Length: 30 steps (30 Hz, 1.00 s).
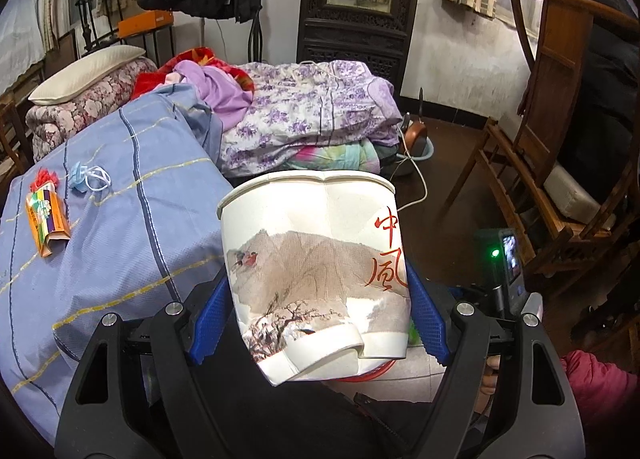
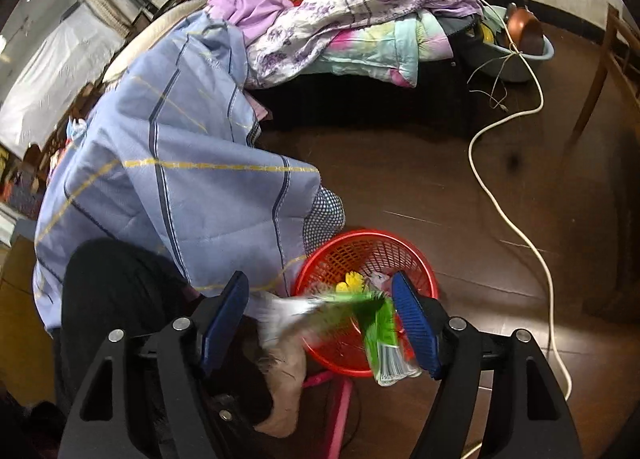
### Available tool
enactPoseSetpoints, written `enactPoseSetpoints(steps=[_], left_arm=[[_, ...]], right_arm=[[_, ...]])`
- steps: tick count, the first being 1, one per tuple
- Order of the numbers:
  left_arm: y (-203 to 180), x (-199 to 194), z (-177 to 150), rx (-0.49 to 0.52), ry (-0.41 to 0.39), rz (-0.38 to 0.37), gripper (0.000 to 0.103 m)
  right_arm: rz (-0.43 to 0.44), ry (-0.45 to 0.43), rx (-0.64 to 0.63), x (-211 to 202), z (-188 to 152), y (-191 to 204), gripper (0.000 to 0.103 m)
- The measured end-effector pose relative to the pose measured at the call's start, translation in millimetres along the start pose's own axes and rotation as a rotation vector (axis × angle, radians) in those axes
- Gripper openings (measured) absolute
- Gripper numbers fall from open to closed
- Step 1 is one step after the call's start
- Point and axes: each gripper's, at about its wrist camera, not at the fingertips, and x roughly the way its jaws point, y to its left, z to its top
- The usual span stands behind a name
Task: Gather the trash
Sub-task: 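Open the right tool over the wastebasket to drop the green packet, then lower the left tool over the wastebasket and release the paper cup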
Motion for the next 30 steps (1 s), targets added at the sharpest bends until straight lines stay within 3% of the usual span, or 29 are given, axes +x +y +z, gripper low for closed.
enactPoseSetpoints(steps=[15,24,30], left_arm=[[-29.3,30.4,-1.5,0.074,0.083,-0.044,0.076],[-53.9,74.9,-4.1,0.130,0.186,-0.095,0.077],[-70.4,106.3,-8.0,0.185,0.253,-0.058,0.079]], right_arm=[[0.002,-0.350,-0.020,-126.2,27.9,4.8,0.074],[-0.047,-0.425,-0.062,-154.5,28.8,6.2,0.078],[-0.055,-0.402,-0.028,-150.0,28.8,-8.9,0.078]])
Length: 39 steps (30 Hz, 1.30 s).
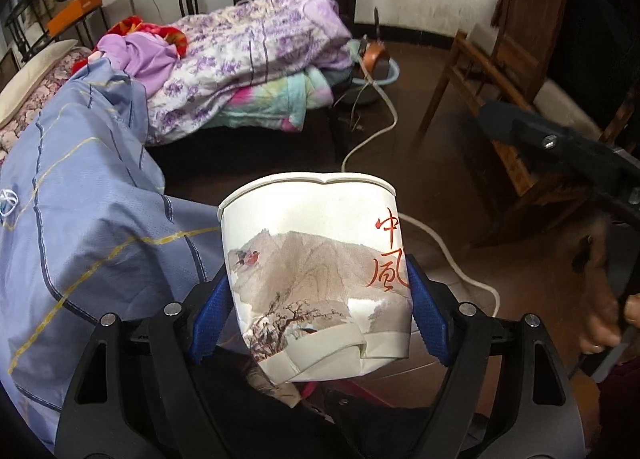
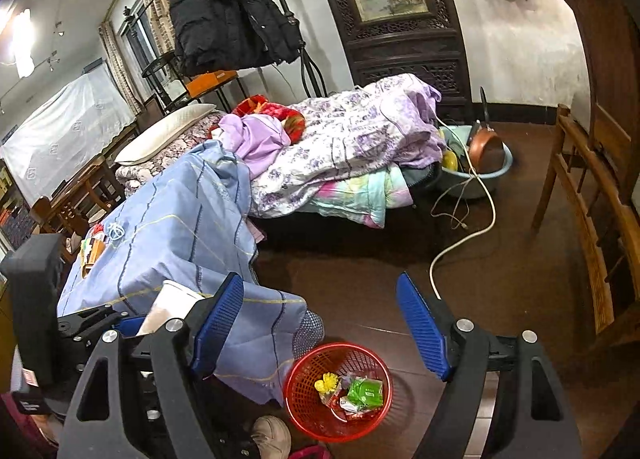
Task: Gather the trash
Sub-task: 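Lower the left tool over the wastebasket and release the paper cup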
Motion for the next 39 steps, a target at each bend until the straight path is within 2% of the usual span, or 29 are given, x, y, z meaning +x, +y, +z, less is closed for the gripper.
enactPoseSetpoints(steps=[3,9,15,17,20,24,33,39], left_arm=[[-3.1,4.5,1.0,0.011,0.011,0.026,0.085],[3.1,-9.5,0.8,-0.011,-0.026,0.053,0.087],[20.4,-44.1,-4.7,-0.063,-0.103,0.092,0.088],[27.6,-54.9,-6.7,-0.079,-0.123,0.115,0.090],[40.3,-73.6,-13.6,-0.099,-0.160,0.166,0.091],[62.0,-101.9,-29.3,-0.154,-0.211,0.236,0.094],[110.3,-152.3,-65.3,-0.282,-0.303,0.308,0.095],[144.1,-166.5,-87.5,-0.352,-0.316,0.334,0.095]], right_arm=[[0.003,0.012,0.020,3.9,-1.6,-7.3,0.078],[0.003,0.015,0.016,5.6,-5.1,-4.5,0.078],[0.016,0.020,-0.034,4.0,-4.3,17.5,0.078],[0.017,0.025,-0.050,4.0,-2.7,26.7,0.082],[-0.028,0.040,-0.086,5.8,-0.3,45.2,0.089],[-0.082,0.067,-0.173,12.0,1.9,81.8,0.090],[-0.100,0.020,-0.326,2.1,3.0,156.7,0.095],[-0.067,0.014,-0.372,5.3,5.7,205.1,0.095]])
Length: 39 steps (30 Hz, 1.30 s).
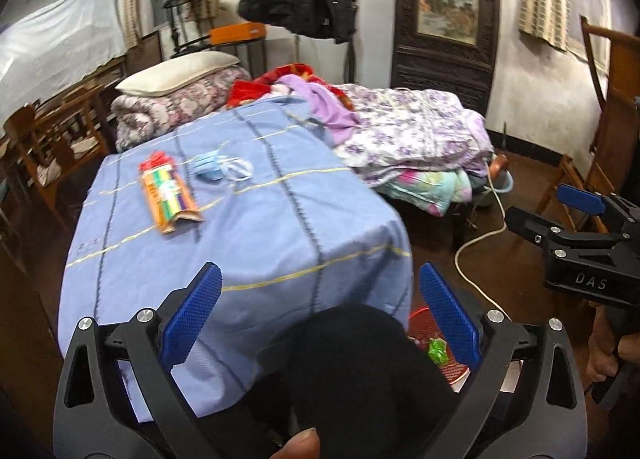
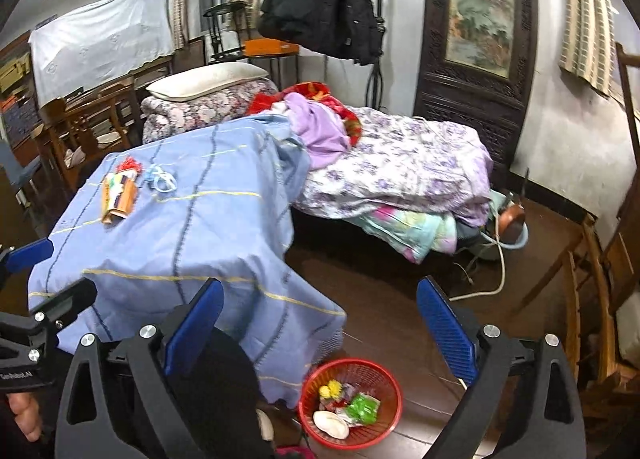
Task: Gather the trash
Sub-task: 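Move both tools back over the bed toward the striped box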
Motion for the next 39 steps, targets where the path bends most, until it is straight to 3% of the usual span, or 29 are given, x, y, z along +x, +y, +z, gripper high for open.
enactPoseSetpoints(steps=[8,12,19,24,28,34,39], left_arm=[[67.0,17.1,-5.2,-0.122,0.039,0.057,0.095],[106.7,29.2,-11.1,-0.198,0.074,0.099,0.095],[182.2,41.1,-22.3,-0.346,0.125,0.154,0.095],[217.1,49.9,-13.3,-0.408,0.135,0.164,0.095],[222.4,65.9,5.4,-0.401,0.141,0.164,0.095],[203.3,103.7,45.4,-0.294,0.137,0.153,0.095],[194.9,143.6,65.8,-0.262,0.168,0.146,0.095]], right_arm=[[0.029,0.021,-0.048,24.7,19.6,54.5,0.096],[0.102,0.029,-0.018,46.3,26.9,76.5,0.096],[0.224,0.035,-0.008,85.3,21.4,117.5,0.096],[0.248,0.031,-0.033,108.4,10.4,140.7,0.096],[0.231,0.002,-0.064,119.2,1.1,150.0,0.096],[0.202,-0.050,-0.073,127.2,-4.5,149.1,0.096],[0.189,-0.015,-0.077,139.6,-6.8,149.2,0.096]])
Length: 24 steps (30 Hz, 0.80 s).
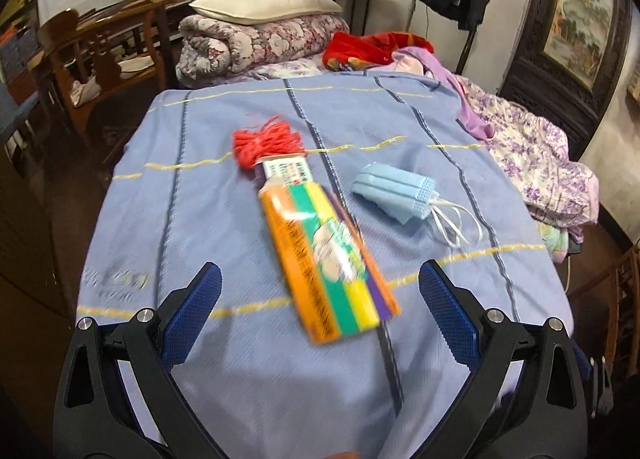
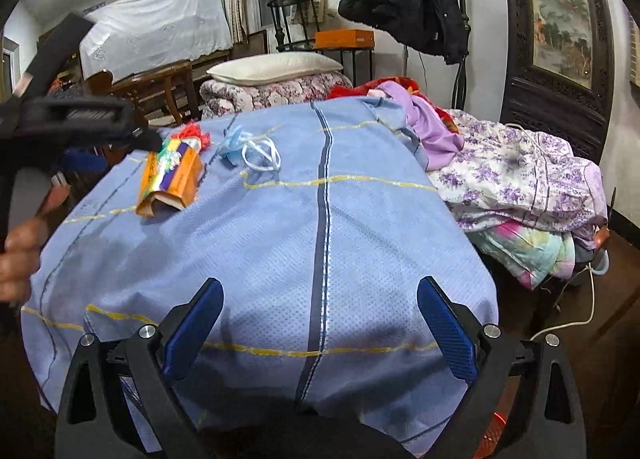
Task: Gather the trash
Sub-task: 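Move both tools back over the bed toward the striped box, then close the left tool around the striped medicine box and lift it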
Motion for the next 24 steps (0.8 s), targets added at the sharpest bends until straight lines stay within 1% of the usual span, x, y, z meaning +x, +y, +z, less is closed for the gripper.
enactPoseSetpoints(steps=[3,4,8,10,14,16,18,21,24], left_arm=[[-3.2,19.7,4.8,0.009,0.029,0.019,0.095],[-2.3,23.2,5.2,0.008,0.035,0.023,0.095],[15.0,34.5,2.4,-0.011,0.053,0.050,0.095],[26.6,35.1,0.1,-0.029,0.056,0.024,0.096],[53.3,32.3,-5.1,-0.073,0.049,0.009,0.097],[66.0,29.6,-9.9,-0.088,0.043,-0.016,0.097],[73.9,25.1,-13.6,-0.097,0.038,-0.025,0.097],[77.2,18.3,-16.2,-0.093,0.025,-0.032,0.097],[69.4,14.8,-12.3,-0.071,0.010,-0.066,0.097]], right_arm=[[0.002,0.023,-0.001,5.8,-0.6,-0.3,0.096],[0.005,0.018,-0.003,5.4,-1.1,-0.1,0.096],[0.006,0.018,-0.014,6.4,-2.2,1.5,0.098],[0.003,0.020,-0.018,7.0,-2.8,2.3,0.098],[0.000,0.022,-0.017,7.8,-2.4,1.9,0.098],[-0.004,0.023,-0.019,8.2,-2.5,2.3,0.098],[-0.006,0.025,-0.020,8.4,-2.8,3.0,0.098],[-0.006,0.024,-0.020,8.4,-2.6,3.6,0.099],[-0.011,0.025,-0.022,8.2,-3.0,5.5,0.099]])
